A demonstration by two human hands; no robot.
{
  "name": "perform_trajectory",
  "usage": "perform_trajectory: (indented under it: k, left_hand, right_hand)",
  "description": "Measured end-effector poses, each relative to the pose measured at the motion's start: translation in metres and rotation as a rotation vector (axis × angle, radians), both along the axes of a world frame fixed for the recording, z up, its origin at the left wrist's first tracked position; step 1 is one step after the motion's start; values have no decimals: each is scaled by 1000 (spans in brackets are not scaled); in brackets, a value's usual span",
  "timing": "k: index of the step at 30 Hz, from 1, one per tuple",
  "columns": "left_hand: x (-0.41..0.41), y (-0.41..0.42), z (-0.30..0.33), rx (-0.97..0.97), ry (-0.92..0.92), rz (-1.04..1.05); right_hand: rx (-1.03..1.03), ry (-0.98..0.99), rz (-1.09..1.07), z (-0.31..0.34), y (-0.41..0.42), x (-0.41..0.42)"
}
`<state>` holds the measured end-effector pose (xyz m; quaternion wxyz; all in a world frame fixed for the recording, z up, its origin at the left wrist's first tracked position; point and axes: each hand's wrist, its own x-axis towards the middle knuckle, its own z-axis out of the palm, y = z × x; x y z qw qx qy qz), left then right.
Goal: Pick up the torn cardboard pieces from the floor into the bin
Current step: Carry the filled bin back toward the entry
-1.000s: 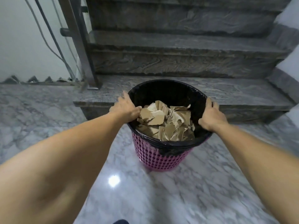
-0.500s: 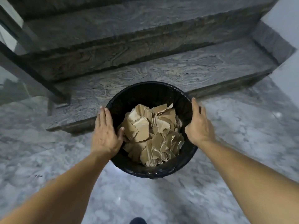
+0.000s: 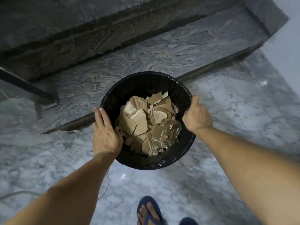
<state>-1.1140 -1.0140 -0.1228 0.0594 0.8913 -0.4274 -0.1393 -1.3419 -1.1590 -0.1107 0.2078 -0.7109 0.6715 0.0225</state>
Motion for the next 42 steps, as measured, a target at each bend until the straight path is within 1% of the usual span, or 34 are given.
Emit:
perform_trajectory:
  k: [3, 4, 5, 7, 9, 10, 11, 12, 13, 14, 16, 19, 21, 26, 30, 38, 42]
  left_hand:
    - [1, 2, 0, -9, -7, -8]
    - [-1, 3, -1, -4, -7, -15]
    - [-1, 4, -2, 4, -20, -14]
    - [2, 6, -2, 4, -28, -26]
    - [4, 1, 0, -61, 33, -47]
    - [3, -5, 4, -114, 112, -2]
    - [6, -12, 9, -150, 209, 117]
    - [11, -19, 14, -128, 273, 246]
    - [16, -27, 20, -72, 316, 328]
    - [21, -33, 25, -1, 316, 341]
    - [26, -45, 36, 71, 353, 285]
    - [18, -56, 59, 99, 465, 255]
    - [5, -59, 77, 86, 501, 207]
    - [-54, -57, 135, -12, 462, 70]
    - [-98, -46, 170, -26, 467, -24]
    - [-195, 27, 258, -19, 545, -157]
    - [-238, 71, 311, 12, 582, -218]
  right_hand:
    - [137, -52, 22, 6, -5, -2]
    - [182, -72, -4, 8, -2, -6]
    - [210, -97, -47, 9, 0, -6]
    - [173, -153, -178, 6, 12, -6]
    - [128, -208, -340, 3, 27, -8]
    - [123, -250, -446, 2, 34, -10]
    - [133, -304, -562, 1, 39, -12]
    - [143, -366, -680, -1, 41, -13]
    - [147, -428, -798, 0, 45, -14]
    - [142, -472, -891, 3, 47, -16]
    - [113, -510, -1012, 18, 52, -25]
    - [73, -503, -1092, 52, 58, -42]
    - [40, -501, -1141, 78, 65, -59]
    - [-2, -473, -1288, 140, 108, -110]
    - [25, -513, -1432, 168, 152, -149]
    - [-32, -624, -1670, 253, 269, -235]
    - [-76, -600, -1748, 301, 333, -268]
